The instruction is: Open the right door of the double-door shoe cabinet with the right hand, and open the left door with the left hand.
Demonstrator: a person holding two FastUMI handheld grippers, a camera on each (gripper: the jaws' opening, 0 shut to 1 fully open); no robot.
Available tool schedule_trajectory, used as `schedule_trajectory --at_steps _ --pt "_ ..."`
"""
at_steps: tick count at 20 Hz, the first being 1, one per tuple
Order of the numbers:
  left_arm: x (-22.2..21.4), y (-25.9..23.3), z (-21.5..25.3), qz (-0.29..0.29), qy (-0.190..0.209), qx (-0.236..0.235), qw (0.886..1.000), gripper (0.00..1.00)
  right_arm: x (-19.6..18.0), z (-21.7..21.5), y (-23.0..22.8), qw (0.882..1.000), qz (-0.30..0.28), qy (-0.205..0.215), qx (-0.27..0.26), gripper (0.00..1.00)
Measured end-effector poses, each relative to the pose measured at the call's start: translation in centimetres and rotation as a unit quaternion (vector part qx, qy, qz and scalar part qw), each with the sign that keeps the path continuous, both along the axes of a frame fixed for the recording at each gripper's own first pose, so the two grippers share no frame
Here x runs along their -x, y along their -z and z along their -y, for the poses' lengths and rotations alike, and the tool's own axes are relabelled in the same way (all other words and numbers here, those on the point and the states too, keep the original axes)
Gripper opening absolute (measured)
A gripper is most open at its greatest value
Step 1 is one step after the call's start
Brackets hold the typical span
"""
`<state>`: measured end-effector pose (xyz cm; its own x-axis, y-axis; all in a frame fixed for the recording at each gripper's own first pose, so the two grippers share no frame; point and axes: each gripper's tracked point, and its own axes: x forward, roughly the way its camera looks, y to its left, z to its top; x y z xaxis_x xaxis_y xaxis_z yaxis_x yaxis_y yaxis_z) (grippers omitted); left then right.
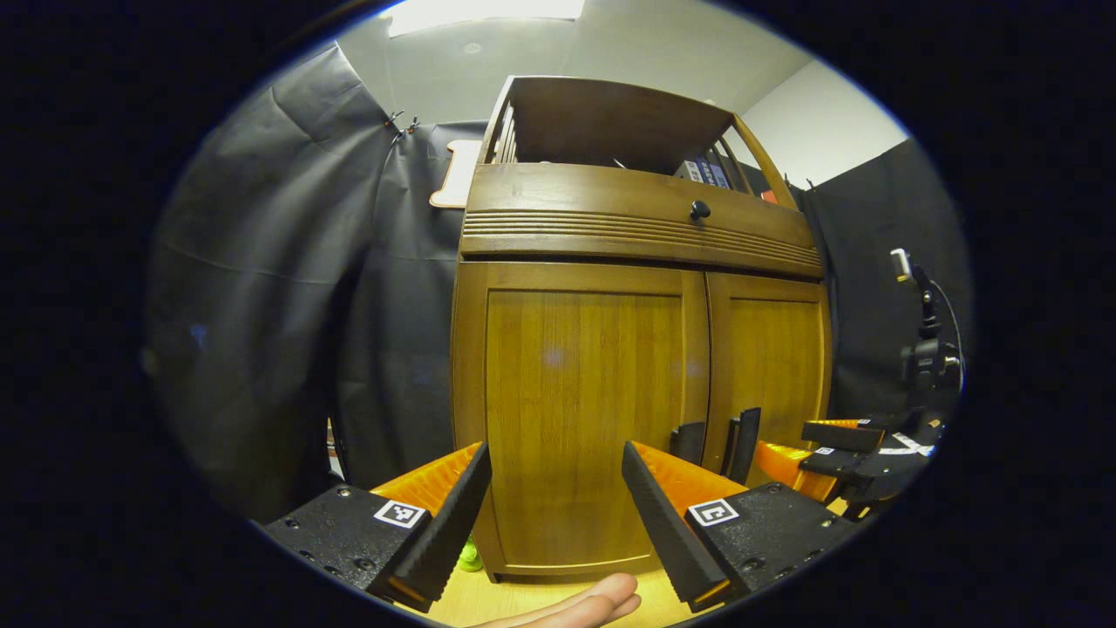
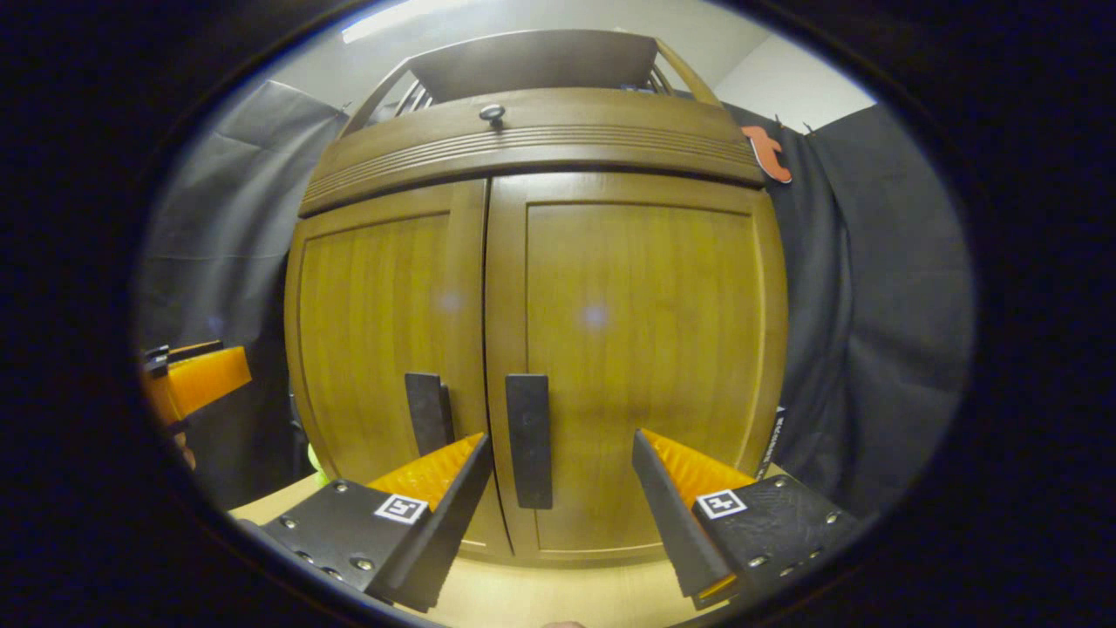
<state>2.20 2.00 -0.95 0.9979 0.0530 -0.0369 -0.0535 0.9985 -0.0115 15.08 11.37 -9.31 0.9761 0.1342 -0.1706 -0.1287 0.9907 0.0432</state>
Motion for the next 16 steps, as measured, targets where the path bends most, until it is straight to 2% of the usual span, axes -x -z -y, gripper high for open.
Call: schedule_trajectory --at_steps 2,7,8,9,11,12,13,16 --pt "-0.1 0.1 -0.1 -0.001 -0.001 0.0 1.0 0.92 -0.4 -0.2 0.2 1.0 -0.003 0.001 -0.006 0.96" --pt "-0.3 0.3 -0.4 -0.004 -0.008 0.001 1.0 0.92 -3.1 -1.0 1.7 1.0 -0.024 0.003 -0.017 0.92" --pt "-0.4 0.3 -0.4 -0.005 -0.009 0.001 1.0 0.94 -3.7 -1.1 2.1 0.999 -0.03 0.003 -0.015 0.95" --pt "-0.5 0.4 -0.4 -0.007 -0.009 0.001 1.0 0.94 -4.1 -1.8 2.4 0.999 -0.036 -0.007 -0.019 0.93" --pt "-0.5 0.8 -0.3 -0.011 -0.009 0.001 1.0 0.94 -3.8 -3.2 2.8 0.998 -0.043 -0.036 -0.03 0.62" --pt "-0.6 0.9 -0.3 -0.013 -0.009 0.0 1.0 0.94 -5.2 -3.5 3.2 0.998 -0.026 -0.047 -0.018 0.46" --pt "-0.7 1.0 -0.3 -0.015 -0.011 0.0 1.0 0.94 -3.9 -3.2 3.1 0.998 -0.028 -0.057 0.006 0.31" --pt "-1.0 1.2 -0.6 -0.017 -0.014 -0.003 1.0 0.94 -3.5 -3.3 2.5 0.997 -0.024 -0.073 -0.02 0.26"
